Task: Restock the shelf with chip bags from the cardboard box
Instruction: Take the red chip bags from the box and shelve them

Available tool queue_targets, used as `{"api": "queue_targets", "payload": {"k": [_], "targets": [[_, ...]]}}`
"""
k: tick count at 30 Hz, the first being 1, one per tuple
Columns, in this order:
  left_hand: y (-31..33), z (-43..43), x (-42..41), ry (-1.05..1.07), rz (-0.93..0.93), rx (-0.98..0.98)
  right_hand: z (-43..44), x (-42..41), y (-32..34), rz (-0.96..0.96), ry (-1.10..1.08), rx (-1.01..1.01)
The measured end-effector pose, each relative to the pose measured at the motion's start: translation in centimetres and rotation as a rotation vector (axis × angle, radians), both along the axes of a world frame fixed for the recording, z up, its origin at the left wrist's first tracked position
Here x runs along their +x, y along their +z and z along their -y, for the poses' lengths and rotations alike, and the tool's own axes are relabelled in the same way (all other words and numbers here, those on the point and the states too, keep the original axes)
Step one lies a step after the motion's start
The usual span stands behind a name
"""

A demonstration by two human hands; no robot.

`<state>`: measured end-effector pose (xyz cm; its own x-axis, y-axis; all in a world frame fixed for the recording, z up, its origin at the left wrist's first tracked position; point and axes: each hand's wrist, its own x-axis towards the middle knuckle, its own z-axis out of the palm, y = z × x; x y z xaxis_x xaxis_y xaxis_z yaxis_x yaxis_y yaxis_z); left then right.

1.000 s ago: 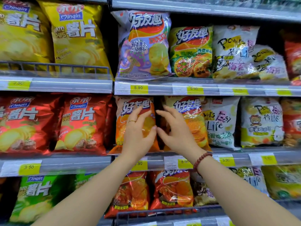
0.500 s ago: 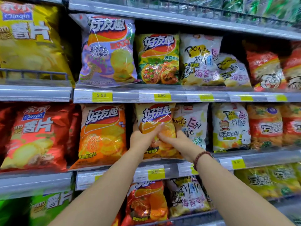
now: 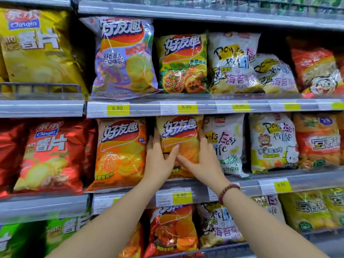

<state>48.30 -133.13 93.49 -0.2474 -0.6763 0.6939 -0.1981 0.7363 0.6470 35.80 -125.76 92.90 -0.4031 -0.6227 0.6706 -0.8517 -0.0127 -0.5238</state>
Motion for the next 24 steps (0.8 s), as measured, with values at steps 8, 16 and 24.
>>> {"api": "queue_targets", "payload": {"k": [8,16,24], "targets": [[0.5,0.8,2.0,-0.053,0.408,-0.355,-0.6,0.0,2.1,-0.481,0.048,0.091],[0.6,1.2,1.0,-0.036,0.446,-0.309,1.0,-0.8,1.7,-0.41,0.097,0.087],[1.0,-0.5,1.5,-0.033,0.378,-0.242,0.3,-0.1,1.6,-0.399,0.032,0.087]]}}
